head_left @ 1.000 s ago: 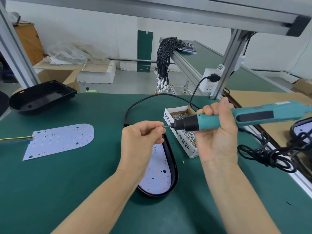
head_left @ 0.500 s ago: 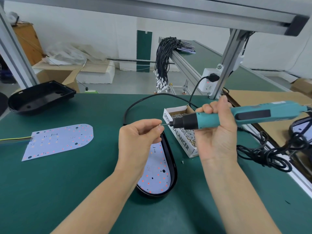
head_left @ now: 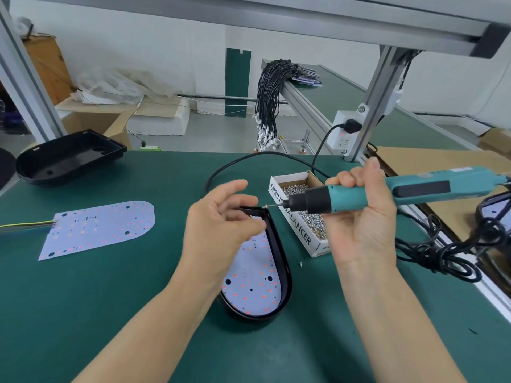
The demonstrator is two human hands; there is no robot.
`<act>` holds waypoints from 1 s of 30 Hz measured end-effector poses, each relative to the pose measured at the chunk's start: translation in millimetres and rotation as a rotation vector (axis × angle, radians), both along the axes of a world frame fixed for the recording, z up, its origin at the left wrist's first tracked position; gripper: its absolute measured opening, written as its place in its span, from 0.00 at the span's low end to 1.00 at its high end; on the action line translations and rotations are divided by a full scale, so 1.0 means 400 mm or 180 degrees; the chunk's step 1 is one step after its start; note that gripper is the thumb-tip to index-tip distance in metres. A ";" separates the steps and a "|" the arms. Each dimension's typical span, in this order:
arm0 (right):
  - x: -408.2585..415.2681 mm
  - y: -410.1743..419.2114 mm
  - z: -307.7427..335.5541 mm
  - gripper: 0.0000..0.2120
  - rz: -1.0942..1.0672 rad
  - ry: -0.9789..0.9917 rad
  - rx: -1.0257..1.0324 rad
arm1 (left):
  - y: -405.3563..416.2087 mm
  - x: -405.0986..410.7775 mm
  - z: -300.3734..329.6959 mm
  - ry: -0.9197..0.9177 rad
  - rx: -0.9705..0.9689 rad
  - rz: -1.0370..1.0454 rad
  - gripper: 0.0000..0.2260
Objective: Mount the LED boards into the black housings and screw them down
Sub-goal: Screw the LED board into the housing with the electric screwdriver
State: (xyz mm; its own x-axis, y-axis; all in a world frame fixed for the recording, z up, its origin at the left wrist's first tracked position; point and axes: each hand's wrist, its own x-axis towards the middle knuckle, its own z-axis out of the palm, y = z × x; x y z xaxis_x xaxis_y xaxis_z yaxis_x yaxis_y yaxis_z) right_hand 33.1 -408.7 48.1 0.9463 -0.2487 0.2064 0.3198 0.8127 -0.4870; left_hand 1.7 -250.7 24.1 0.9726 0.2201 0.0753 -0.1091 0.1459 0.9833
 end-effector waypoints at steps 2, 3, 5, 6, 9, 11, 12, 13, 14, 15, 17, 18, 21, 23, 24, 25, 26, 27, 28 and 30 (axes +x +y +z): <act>-0.007 -0.009 -0.003 0.11 0.0035 0.0011 0.0000 | 0.031 -0.003 0.004 -0.0072 0.0114 0.0459 0.25; -0.013 -0.013 -0.008 0.11 0.0042 0.0034 -0.0040 | 0.050 -0.001 0.000 -0.0003 0.0164 0.0705 0.25; -0.028 -0.018 -0.025 0.10 0.0058 0.0127 -0.0184 | 0.080 -0.002 -0.017 0.0396 0.0283 0.0974 0.28; -0.037 -0.020 -0.037 0.10 0.0079 0.0186 -0.0251 | 0.086 -0.005 -0.030 0.0652 0.0302 0.0926 0.32; -0.064 -0.020 -0.072 0.10 0.0150 0.0350 -0.0351 | 0.073 -0.014 -0.059 0.1187 0.0380 0.0509 0.44; -0.080 -0.019 -0.090 0.11 0.0173 0.0423 -0.0426 | 0.059 -0.013 -0.077 0.1348 0.0451 0.0304 0.45; -0.085 -0.018 -0.097 0.12 0.0185 0.0457 -0.0461 | 0.055 -0.010 -0.083 0.1398 0.0522 0.0264 0.43; -0.090 -0.016 -0.103 0.12 0.0197 0.0485 -0.0494 | 0.053 -0.006 -0.088 0.1441 0.0623 0.0250 0.42; -0.093 -0.014 -0.107 0.12 0.0209 0.0506 -0.0524 | 0.051 -0.003 -0.092 0.1482 0.0725 0.0245 0.41; -0.095 -0.012 -0.110 0.12 0.0221 0.0523 -0.0549 | 0.050 -0.001 -0.093 0.1505 0.0809 0.0238 0.41; -0.096 -0.008 -0.116 0.12 0.0244 0.0557 -0.0595 | 0.049 0.002 -0.091 0.1526 0.0892 0.0203 0.37; -0.096 -0.007 -0.118 0.12 0.0251 0.0573 -0.0634 | 0.048 0.003 -0.090 0.1522 0.0906 0.0197 0.32; -0.096 -0.002 -0.128 0.12 0.0264 0.0605 -0.0730 | 0.049 0.006 -0.091 0.1465 0.0975 0.0232 0.17; -0.097 0.000 -0.133 0.12 0.0284 0.0634 -0.0765 | 0.049 0.009 -0.094 0.1429 0.0985 0.0243 0.15; -0.098 0.000 -0.135 0.12 0.0299 0.0637 -0.0779 | 0.049 0.009 -0.095 0.1412 0.0970 0.0246 0.15; -0.099 0.000 -0.137 0.12 0.0316 0.0635 -0.0787 | 0.048 0.009 -0.095 0.1396 0.0953 0.0246 0.14; -0.099 0.001 -0.138 0.12 0.0336 0.0635 -0.0792 | 0.048 0.009 -0.096 0.1386 0.0934 0.0243 0.14; -0.100 0.000 -0.138 0.12 0.0349 0.0640 -0.0798 | 0.048 0.009 -0.097 0.1384 0.0920 0.0235 0.14; -0.100 0.000 -0.139 0.12 0.0358 0.0648 -0.0802 | 0.048 0.010 -0.097 0.1385 0.0912 0.0227 0.13; -0.099 0.000 -0.141 0.12 0.0367 0.0655 -0.0819 | 0.049 0.011 -0.097 0.1381 0.0895 0.0213 0.14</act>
